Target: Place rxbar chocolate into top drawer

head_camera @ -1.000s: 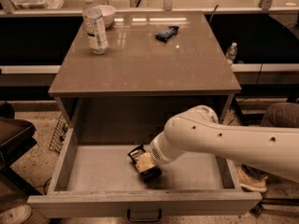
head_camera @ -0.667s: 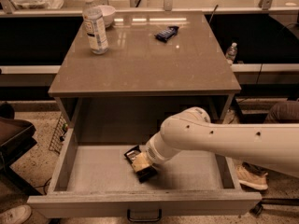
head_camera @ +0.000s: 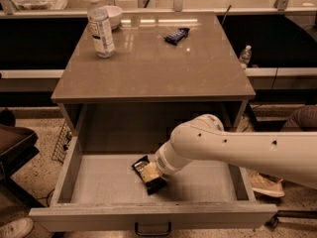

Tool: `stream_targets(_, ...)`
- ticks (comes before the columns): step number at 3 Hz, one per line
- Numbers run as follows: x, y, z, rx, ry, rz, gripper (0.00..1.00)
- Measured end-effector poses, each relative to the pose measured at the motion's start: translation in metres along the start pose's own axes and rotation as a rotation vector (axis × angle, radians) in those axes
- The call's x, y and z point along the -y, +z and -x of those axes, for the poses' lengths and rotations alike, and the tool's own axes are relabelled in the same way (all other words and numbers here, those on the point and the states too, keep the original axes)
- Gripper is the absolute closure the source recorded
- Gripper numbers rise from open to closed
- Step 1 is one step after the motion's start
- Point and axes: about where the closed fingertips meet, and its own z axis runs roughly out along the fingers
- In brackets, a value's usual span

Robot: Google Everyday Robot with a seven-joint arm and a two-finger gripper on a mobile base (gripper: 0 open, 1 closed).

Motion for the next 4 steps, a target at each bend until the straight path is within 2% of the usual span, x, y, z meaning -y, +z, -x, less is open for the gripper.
stream_targets(2, -0.0015, 0.0007, -0.0002, -0.002, -0.003, 0.001, 0.12)
stream_targets(3, -0.0015, 0.0006, -0.0002, -0.002, -0.003, 0.001, 0.00)
stream_targets(4, -0.0016, 0.0007, -0.0002, -0.002, -0.003, 0.001, 0.00)
